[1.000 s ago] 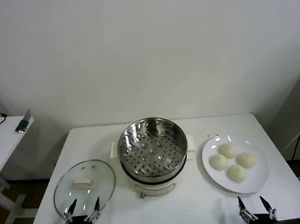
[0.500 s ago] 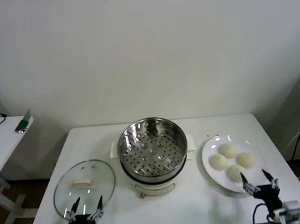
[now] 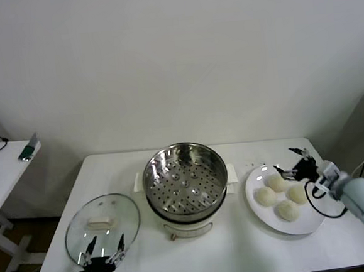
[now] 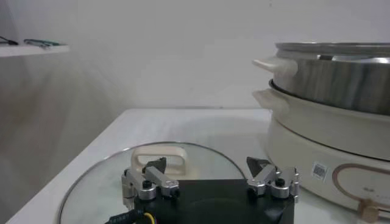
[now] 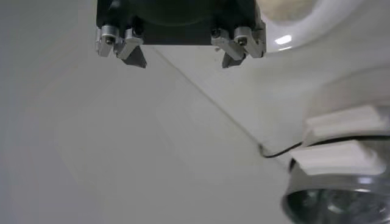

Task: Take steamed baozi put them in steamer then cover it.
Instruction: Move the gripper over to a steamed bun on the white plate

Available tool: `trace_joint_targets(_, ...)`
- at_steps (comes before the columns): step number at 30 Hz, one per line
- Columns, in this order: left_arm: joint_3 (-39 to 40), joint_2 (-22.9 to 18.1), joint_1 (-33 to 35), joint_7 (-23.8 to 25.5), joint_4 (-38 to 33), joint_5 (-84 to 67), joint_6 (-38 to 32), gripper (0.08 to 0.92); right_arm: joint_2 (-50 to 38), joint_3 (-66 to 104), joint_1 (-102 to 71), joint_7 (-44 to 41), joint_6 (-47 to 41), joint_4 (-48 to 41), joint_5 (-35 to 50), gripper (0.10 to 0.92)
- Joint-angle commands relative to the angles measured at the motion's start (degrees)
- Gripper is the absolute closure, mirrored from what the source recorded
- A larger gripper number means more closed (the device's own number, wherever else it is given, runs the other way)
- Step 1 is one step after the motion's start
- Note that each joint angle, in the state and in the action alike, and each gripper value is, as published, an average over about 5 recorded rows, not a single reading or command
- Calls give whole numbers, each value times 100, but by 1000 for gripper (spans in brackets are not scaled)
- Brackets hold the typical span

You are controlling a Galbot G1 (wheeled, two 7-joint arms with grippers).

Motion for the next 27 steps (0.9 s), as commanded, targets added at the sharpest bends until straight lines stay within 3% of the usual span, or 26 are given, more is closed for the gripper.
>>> trace_joint_targets(1,-35,-10,-1,13,-16,-11,-9,177,-550,-5910,6117,-3025,1293,-1756,-520,203)
trace_joint_targets(9,-23,-39,-1,18,-19,-17,-28,177,295,-7248,6912,-3418,1234,-2417,-251,203)
trace_joint_targets(17,-67,-48,-15,18,29,-30,-44,177,908,-6699,5957,-3184,709,-2762,-69,203)
trace_joint_targets(27,-78,-70,-22,21,60,-28,-50,177,1527,-6330,5269,-3130,671,-3374,-346,203)
